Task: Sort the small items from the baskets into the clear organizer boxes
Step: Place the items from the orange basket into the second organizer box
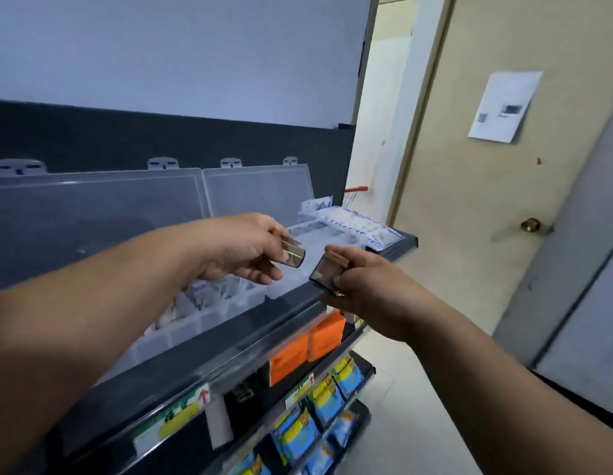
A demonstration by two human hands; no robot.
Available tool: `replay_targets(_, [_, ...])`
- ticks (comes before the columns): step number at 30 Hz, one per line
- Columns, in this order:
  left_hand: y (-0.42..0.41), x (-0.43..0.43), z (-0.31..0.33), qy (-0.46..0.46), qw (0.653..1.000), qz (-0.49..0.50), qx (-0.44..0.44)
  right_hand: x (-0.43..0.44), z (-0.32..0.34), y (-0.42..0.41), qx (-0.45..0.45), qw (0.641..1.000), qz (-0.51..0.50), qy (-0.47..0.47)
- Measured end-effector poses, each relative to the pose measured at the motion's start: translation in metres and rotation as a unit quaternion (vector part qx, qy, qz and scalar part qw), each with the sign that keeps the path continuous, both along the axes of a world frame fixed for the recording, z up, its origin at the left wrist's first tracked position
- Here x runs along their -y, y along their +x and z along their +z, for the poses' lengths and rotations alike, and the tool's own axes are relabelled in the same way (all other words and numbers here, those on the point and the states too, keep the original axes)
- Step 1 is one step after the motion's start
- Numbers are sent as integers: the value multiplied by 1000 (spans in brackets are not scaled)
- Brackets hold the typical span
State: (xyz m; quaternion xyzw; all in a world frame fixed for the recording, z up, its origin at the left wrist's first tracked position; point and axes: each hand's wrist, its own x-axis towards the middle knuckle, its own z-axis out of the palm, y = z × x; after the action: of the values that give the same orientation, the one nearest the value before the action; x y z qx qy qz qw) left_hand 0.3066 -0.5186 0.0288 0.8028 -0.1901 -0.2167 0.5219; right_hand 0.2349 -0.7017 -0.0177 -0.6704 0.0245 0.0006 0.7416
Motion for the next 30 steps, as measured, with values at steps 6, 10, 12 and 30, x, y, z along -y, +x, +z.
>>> replay_targets(6, [81, 38, 10, 38, 995, 24, 86, 49, 15, 82, 6, 998, 8, -63])
replay_targets(10, [121, 61, 4, 32, 991, 59, 114, 77, 14, 131, 36, 989, -5, -141])
replay_targets(12, [135, 71, -1, 38, 988, 68, 133, 90, 12, 153, 58, 971, -21, -231])
replay_targets(30, [244, 168, -43, 243, 923, 269, 128, 170, 4, 366, 139, 856, 217, -448])
